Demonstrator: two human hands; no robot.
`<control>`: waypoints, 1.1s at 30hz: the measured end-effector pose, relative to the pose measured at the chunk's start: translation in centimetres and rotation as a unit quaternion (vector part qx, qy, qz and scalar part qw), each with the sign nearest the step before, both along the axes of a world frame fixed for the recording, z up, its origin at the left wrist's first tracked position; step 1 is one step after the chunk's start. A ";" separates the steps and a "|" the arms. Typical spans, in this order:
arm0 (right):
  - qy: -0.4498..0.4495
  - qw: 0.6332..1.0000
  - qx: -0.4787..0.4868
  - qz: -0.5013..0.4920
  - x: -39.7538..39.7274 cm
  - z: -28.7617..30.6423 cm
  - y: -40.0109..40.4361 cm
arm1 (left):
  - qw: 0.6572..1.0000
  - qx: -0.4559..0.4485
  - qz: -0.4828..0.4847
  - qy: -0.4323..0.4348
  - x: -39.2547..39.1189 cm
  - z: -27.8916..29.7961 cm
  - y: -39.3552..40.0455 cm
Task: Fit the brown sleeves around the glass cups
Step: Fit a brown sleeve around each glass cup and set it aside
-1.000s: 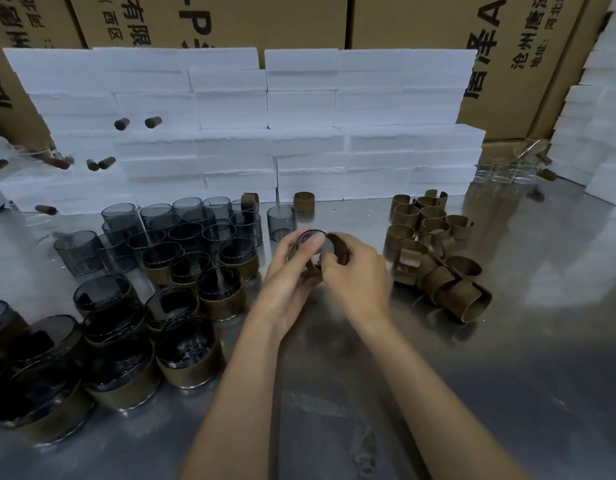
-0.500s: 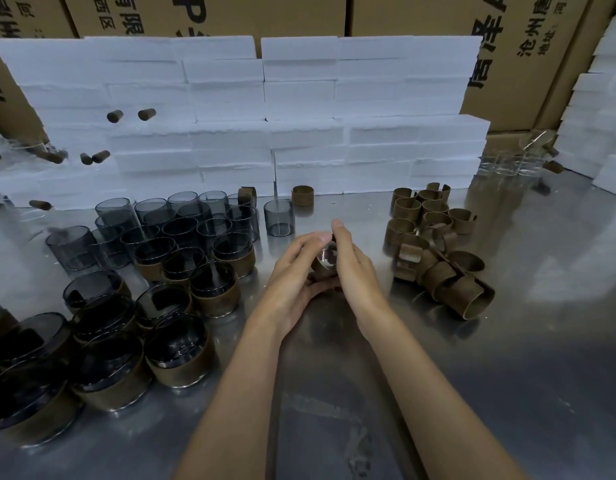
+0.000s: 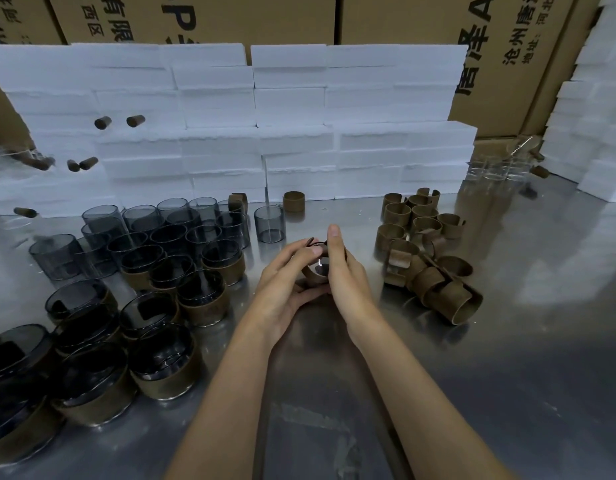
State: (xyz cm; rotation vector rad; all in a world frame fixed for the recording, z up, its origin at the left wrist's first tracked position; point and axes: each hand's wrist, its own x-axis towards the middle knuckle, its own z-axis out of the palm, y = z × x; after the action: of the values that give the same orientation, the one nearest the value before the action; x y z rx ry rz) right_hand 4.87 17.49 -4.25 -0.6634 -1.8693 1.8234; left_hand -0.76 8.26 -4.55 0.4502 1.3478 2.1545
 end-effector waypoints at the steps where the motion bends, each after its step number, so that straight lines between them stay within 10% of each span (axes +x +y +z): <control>1: 0.000 1.000 0.000 -0.003 0.0 0.0 0.0 | 1.000 0.003 0.001 -0.003 0.0 0.0 0.0; 22: 0.038 0.997 0.027 -0.066 -0.8 -1.1 0.0 | 1.000 -0.006 -0.001 -0.017 0.0 0.2 -0.1; 33: 0.078 0.955 0.283 -0.036 0.2 -0.9 -0.8 | 0.992 -0.066 0.089 -0.067 -0.2 1.1 -0.3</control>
State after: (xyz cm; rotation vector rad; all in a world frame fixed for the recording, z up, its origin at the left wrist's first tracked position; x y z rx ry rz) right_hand 5.05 16.69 -5.19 -0.3601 -2.0849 1.1619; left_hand -0.97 7.97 -3.47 0.1340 1.4908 2.1753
